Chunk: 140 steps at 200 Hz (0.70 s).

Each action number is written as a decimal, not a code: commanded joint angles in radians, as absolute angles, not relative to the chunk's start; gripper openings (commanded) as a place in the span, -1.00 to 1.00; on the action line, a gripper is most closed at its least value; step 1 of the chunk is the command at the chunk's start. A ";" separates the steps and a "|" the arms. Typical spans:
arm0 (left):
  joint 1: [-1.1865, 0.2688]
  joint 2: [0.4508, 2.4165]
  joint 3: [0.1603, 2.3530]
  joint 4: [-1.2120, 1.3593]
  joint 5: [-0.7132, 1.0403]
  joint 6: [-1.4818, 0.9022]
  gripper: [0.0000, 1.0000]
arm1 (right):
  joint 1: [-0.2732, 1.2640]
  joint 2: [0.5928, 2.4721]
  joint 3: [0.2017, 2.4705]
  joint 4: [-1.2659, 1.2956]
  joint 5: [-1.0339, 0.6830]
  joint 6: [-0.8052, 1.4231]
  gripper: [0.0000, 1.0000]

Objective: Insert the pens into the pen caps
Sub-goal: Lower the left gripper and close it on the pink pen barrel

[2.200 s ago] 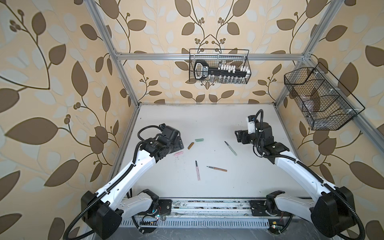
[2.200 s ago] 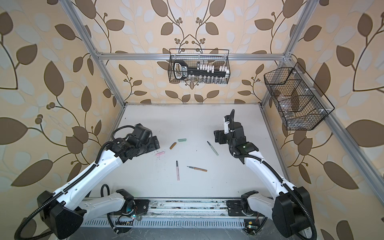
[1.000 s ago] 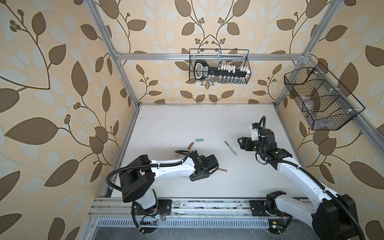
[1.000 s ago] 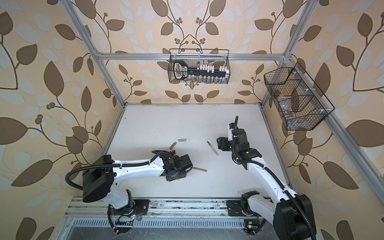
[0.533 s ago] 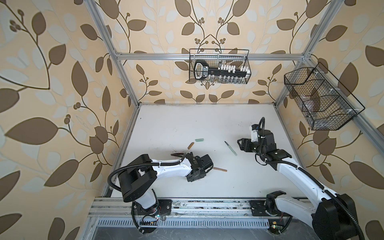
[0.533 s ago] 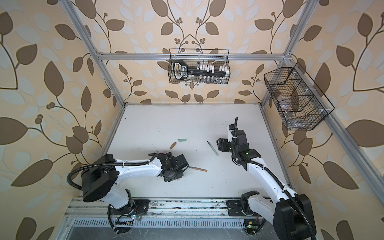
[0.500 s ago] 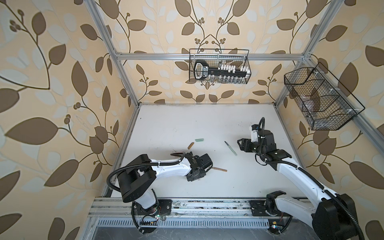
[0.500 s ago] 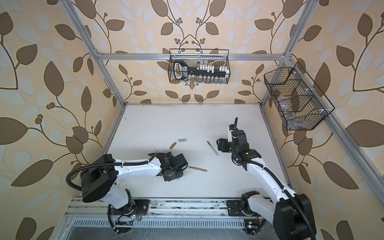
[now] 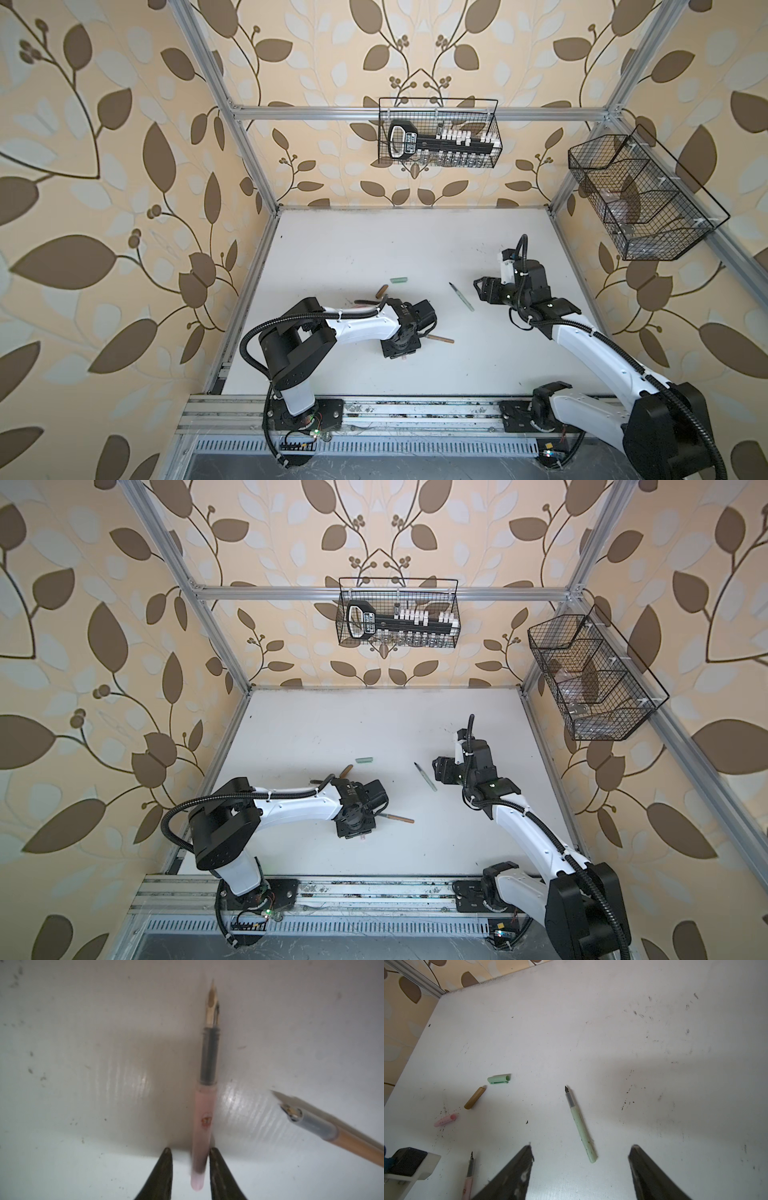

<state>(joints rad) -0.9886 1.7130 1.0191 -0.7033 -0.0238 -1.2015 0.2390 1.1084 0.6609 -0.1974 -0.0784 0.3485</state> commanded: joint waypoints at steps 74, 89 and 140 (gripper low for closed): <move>-0.965 1.709 0.999 -0.760 0.000 -1.186 -0.33 | 0.237 1.120 0.643 -0.189 -0.088 0.352 0.49; -0.965 1.705 0.996 -0.770 -0.016 -1.179 -0.40 | 0.237 1.124 0.643 -0.184 -0.087 0.354 0.48; -0.946 1.698 0.965 -0.749 -0.033 -1.181 -0.40 | 0.237 1.142 0.643 -0.179 -0.097 0.356 0.46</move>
<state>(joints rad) -0.9615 1.7157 1.0027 -0.7124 0.0097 -1.1812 0.2390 1.1336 0.6605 -0.1890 -0.0795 0.3485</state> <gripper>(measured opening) 0.301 0.736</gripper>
